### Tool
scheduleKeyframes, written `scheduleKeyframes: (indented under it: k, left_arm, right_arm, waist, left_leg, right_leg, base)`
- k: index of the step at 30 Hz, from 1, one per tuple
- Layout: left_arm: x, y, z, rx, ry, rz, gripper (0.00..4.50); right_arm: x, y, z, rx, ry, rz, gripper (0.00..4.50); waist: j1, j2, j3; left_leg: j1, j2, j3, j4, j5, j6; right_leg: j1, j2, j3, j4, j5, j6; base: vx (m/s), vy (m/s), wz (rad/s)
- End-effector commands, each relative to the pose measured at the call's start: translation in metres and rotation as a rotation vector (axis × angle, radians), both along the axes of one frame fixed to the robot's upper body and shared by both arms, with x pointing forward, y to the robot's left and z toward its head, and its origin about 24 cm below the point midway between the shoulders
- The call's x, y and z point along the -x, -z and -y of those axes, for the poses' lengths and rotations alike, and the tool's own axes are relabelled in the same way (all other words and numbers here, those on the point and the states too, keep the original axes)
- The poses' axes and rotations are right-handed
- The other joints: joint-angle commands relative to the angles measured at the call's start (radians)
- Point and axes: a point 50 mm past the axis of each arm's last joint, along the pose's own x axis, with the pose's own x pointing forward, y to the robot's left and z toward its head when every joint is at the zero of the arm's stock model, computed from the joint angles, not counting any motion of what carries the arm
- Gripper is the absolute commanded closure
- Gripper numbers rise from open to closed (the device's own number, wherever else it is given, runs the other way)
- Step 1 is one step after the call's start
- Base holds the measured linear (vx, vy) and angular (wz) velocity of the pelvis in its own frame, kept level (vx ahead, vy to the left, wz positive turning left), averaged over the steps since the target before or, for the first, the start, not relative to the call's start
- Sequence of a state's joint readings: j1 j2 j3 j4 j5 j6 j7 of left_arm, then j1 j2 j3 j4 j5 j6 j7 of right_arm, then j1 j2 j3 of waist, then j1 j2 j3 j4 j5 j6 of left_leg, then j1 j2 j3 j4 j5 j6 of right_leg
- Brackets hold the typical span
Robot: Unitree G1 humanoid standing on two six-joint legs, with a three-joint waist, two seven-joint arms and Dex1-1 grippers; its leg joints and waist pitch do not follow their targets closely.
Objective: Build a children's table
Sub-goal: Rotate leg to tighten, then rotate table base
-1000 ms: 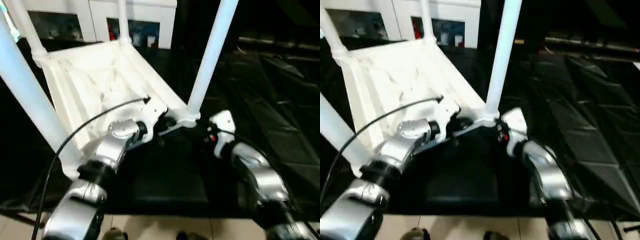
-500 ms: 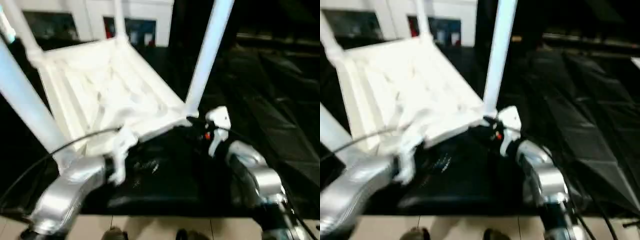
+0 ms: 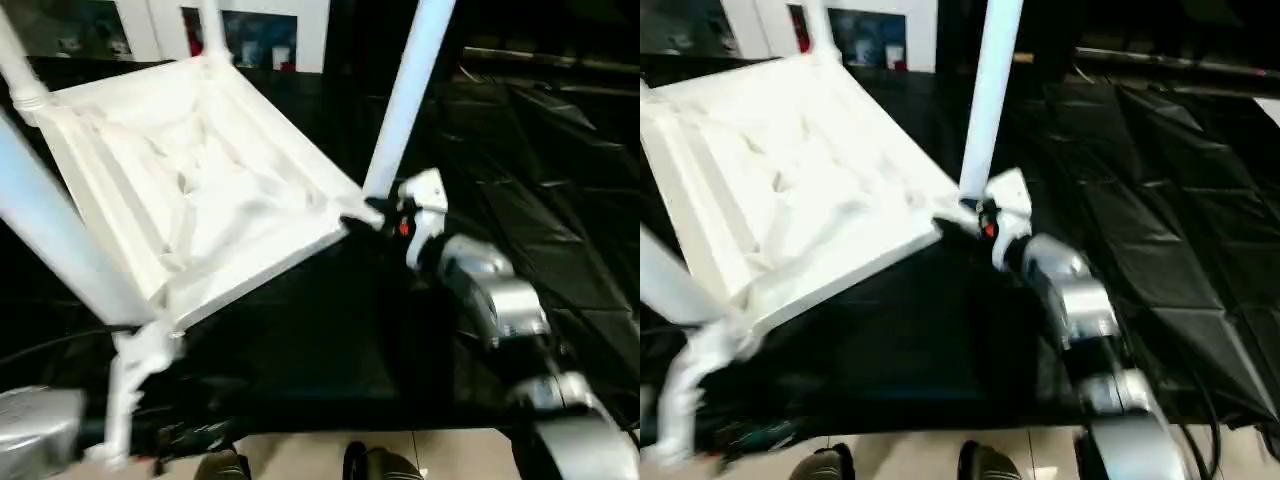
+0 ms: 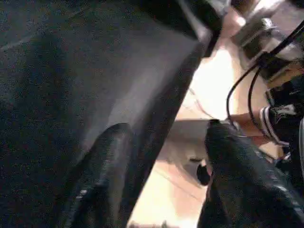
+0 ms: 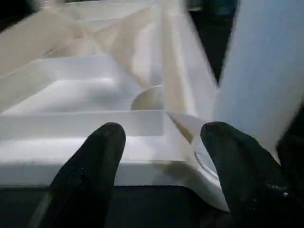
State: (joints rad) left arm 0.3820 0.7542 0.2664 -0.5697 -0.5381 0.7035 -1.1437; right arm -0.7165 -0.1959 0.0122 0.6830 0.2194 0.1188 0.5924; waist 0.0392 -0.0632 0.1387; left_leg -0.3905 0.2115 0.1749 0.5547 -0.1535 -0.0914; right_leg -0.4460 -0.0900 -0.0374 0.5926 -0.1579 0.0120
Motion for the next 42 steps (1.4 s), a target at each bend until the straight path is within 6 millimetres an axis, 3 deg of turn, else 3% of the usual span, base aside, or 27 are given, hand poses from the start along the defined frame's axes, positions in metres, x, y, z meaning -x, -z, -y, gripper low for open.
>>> scheduleKeyframes:
  k: [1,3,4,6,7,8,15,19,21,25,27,28,32,34,35,38,42]
  left_arm:
    - [0.002,-0.005,-0.008,-0.014,-0.017,0.016,1.14]
    - [0.001,-0.007,-0.025,-0.068,-0.081,0.051,1.01]
    - [-0.001,-0.009,-0.032,-0.081,-0.114,0.084,1.01]
    - [-0.003,-0.011,-0.037,-0.084,-0.141,0.120,0.74]
    - [-0.007,-0.016,-0.042,-0.074,-0.170,0.169,0.66]
    - [-0.016,-0.027,-0.046,-0.032,-0.215,0.270,0.60]
    - [-0.039,-0.038,-0.030,0.140,-0.293,0.414,0.06]
    - [-0.052,-0.035,-0.023,0.187,-0.306,0.452,0.06]
    - [-0.059,-0.037,-0.013,0.256,-0.285,0.461,0.06]
    - [-0.070,-0.041,0.004,0.335,-0.248,0.469,0.06]
    - [-0.078,-0.043,0.024,0.387,-0.185,0.462,0.06]
    - [-0.078,-0.043,0.024,0.387,-0.185,0.462,0.06]
    - [-0.092,-0.042,0.074,0.456,-0.045,0.432,0.06]
    - [-0.093,-0.042,0.080,0.464,-0.027,0.423,0.06]
    - [-0.096,-0.041,0.095,0.481,0.021,0.418,0.06]
    - [-0.101,-0.041,0.112,0.498,0.065,0.425,0.06]
    - [-0.107,-0.047,0.140,0.553,0.148,0.423,0.06]
  right_arm:
    - [-0.007,-0.002,0.022,0.000,0.144,0.012,1.41]
    - [-0.015,-0.003,0.036,-0.007,0.279,0.009,1.41]
    - [-0.017,-0.003,0.041,-0.003,0.309,0.013,1.41]
    - [-0.018,-0.003,0.043,0.003,0.318,0.016,1.41]
    - [-0.017,-0.003,0.043,0.006,0.305,0.016,1.41]
    - [-0.014,0.000,0.040,0.010,0.240,0.016,1.41]
    - [-0.002,0.015,0.034,0.046,0.141,0.007,1.41]
    - [0.010,0.026,0.033,0.043,0.129,-0.023,1.41]
    - [0.016,0.035,0.030,0.061,0.116,-0.046,1.41]
    - [0.021,0.045,0.024,0.073,0.113,-0.069,1.41]
    - [0.020,0.049,0.015,0.087,0.117,-0.087,1.41]
    - [0.020,0.049,0.015,0.087,0.117,-0.087,1.41]
    - [0.015,0.052,-0.010,0.093,0.096,-0.122,1.41]
    - [0.015,0.052,-0.013,0.095,0.090,-0.124,1.41]
    - [0.013,0.053,-0.021,0.099,0.081,-0.134,1.41]
    - [0.011,0.054,-0.028,0.107,0.076,-0.145,1.41]
    - [0.008,0.053,-0.038,0.103,0.073,-0.153,1.41]
  waist:
    - [-0.002,0.020,-0.050]
    - [0.003,0.020,-0.051]
    - [0.002,0.013,-0.051]
    - [0.005,0.016,-0.054]
    - [0.005,0.010,-0.057]
    - [0.006,0.011,-0.056]
    - [0.004,0.012,-0.068]
    - [0.008,0.008,-0.067]
    - [0.010,0.018,-0.069]
    - [0.010,0.011,-0.066]
    - [0.011,0.009,-0.067]
    - [0.011,0.009,-0.067]
    - [0.013,0.007,-0.073]
    - [0.016,0.009,-0.076]
    - [0.016,0.006,-0.078]
    - [0.016,0.008,-0.081]
    - [0.015,0.007,-0.081]
  left_leg:
    - [0.021,0.007,0.014,-0.070,-0.314,0.002]
    - [0.023,0.006,0.016,-0.067,-0.291,0.005]
    - [0.021,0.003,0.017,-0.066,-0.278,0.009]
    - [0.022,0.002,0.018,-0.062,-0.251,0.017]
    - [0.021,0.001,0.019,-0.060,-0.244,0.023]
    - [0.019,-0.001,0.019,-0.060,-0.239,0.031]
    - [0.018,0.002,0.021,-0.049,-0.161,0.057]
    - [0.020,0.003,0.021,-0.048,-0.193,0.058]
    - [0.023,0.003,0.018,-0.050,-0.229,0.035]
    - [0.022,0.003,0.015,-0.053,-0.308,0.004]
    - [0.022,0.004,0.013,-0.053,-0.319,-0.007]
    - [0.024,0.004,0.013,-0.053,-0.314,-0.008]
    - [0.023,0.003,0.015,-0.048,-0.262,-0.002]
    - [0.020,0.003,0.014,-0.047,-0.242,-0.002]
    - [0.018,0.003,0.014,-0.045,-0.218,0.003]
    - [0.019,-0.001,0.017,-0.038,-0.161,0.022]
    - [0.016,-0.001,0.018,-0.037,-0.158,0.034]
  right_leg:
    - [0.039,-0.014,0.032,-0.063,-0.275,-0.177]
    - [0.039,-0.012,0.031,-0.060,-0.246,-0.178]
    - [0.041,-0.010,0.031,-0.058,-0.234,-0.176]
    - [0.044,-0.009,0.031,-0.053,-0.186,-0.173]
    - [0.046,-0.008,0.030,-0.052,-0.172,-0.176]
    - [0.048,-0.008,0.031,-0.050,-0.159,-0.183]
    - [0.058,-0.009,0.030,-0.031,-0.027,-0.245]
    - [0.060,-0.011,0.031,-0.038,-0.090,-0.232]
    - [0.057,-0.012,0.031,-0.039,-0.142,-0.221]
    - [0.052,-0.015,0.032,-0.046,-0.236,-0.203]
    - [0.051,-0.016,0.032,-0.048,-0.273,-0.183]
    - [0.049,-0.016,0.033,-0.048,-0.271,-0.182]
    - [0.050,-0.015,0.032,-0.041,-0.205,-0.195]
    - [0.054,-0.016,0.031,-0.035,-0.173,-0.202]
    - [0.056,-0.017,0.031,-0.030,-0.136,-0.208]
    - [0.061,-0.013,0.030,-0.023,-0.042,-0.230]
    - [0.066,-0.017,0.031,-0.023,-0.043,-0.240]
  base:
    - [0.000,0.000,0.00]
    - [0.000,0.000,0.00]
    - [0.000,0.000,0.00]
    - [0.000,0.000,0.00]
    - [0.000,0.000,0.00]
    - [0.000,0.000,0.00]
    - [0.000,0.000,0.00]
    - [0.000,0.000,0.00]
    - [0.000,0.000,0.00]
    - [0.000,0.000,0.00]
    - [0.000,0.000,0.00]
    - [0.000,0.000,0.00]
    - [0.000,0.000,0.00]
    - [0.000,0.000,0.00]
    - [0.000,0.000,0.00]
    - [0.000,0.000,0.00]
    - [0.000,0.000,0.00]
